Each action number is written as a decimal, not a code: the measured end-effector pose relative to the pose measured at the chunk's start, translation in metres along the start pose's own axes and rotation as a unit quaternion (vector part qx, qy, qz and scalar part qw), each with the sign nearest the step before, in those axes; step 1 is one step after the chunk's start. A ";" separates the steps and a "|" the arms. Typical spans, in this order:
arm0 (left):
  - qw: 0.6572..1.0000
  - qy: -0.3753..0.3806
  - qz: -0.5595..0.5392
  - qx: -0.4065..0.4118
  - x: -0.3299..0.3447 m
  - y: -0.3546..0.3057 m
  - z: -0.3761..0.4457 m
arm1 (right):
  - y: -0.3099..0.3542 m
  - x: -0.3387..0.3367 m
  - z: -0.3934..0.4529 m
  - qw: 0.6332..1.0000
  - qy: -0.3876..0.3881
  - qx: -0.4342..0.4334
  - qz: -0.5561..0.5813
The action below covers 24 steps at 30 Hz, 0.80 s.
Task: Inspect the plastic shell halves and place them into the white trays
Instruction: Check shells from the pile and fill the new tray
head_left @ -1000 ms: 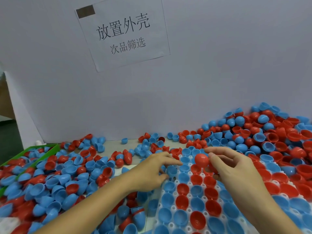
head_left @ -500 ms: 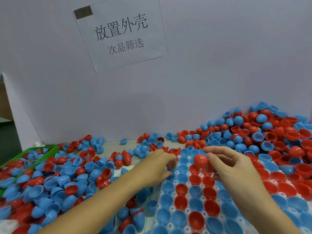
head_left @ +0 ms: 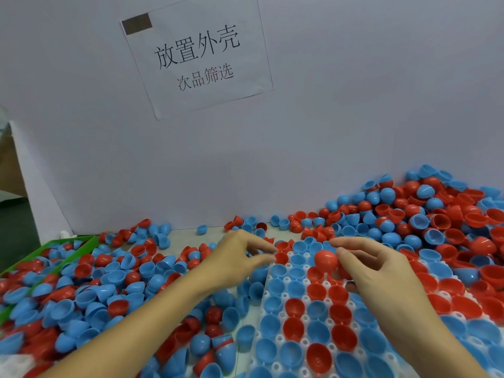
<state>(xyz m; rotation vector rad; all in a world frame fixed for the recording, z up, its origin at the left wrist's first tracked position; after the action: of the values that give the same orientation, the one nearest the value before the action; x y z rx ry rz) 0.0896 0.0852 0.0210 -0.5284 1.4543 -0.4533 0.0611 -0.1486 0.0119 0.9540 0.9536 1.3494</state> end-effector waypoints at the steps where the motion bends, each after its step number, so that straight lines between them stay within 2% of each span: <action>1: 1.000 -0.029 -0.011 -0.005 -0.007 0.003 0.002 | 0.000 0.000 0.000 1.000 -0.001 0.000 0.000; 3: 0.999 -0.025 0.021 -0.025 -0.013 0.014 0.004 | -0.001 0.000 0.000 1.000 0.000 -0.001 0.001; 6: 0.982 0.115 0.141 -0.052 0.002 0.032 0.002 | -0.002 0.000 0.000 1.000 0.008 -0.002 0.001; 7: 0.973 0.132 0.184 -0.052 0.010 0.037 0.002 | -0.002 0.001 0.000 1.000 0.010 -0.002 0.001; 10: 0.963 0.069 0.259 -0.034 0.019 0.043 0.006 | -0.003 0.001 -0.001 1.000 0.013 -0.005 -0.002; 12: 0.970 0.040 0.235 -0.037 0.016 0.046 0.009 | -0.004 0.001 -0.001 1.000 0.011 -0.006 -0.006; 17: 0.987 0.024 0.140 -0.071 0.009 0.055 0.013 | -0.006 -0.001 0.002 1.000 0.013 -0.015 -0.003; 20: 0.994 0.006 0.092 -0.058 0.008 0.054 0.012 | -0.008 0.000 0.003 1.000 0.015 -0.018 -0.007; 24: 0.995 -0.001 0.071 -0.066 0.005 0.053 0.012 | -0.011 0.000 0.004 0.999 0.019 -0.022 -0.016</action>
<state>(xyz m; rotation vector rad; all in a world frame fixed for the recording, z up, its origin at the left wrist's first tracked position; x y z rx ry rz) 0.1006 0.1254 -0.0138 -0.5262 1.5158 -0.2462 0.0688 -0.1483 0.0026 0.8805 0.9604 1.3603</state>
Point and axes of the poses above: each hand's wrist, its own z-axis towards the middle knuckle, its own x-axis out of the palm, y = z × x, the point moved 2 cm from there along z, towards the middle knuckle, and after that the axes turned 14 degrees about -x, right-handed, at the moved point
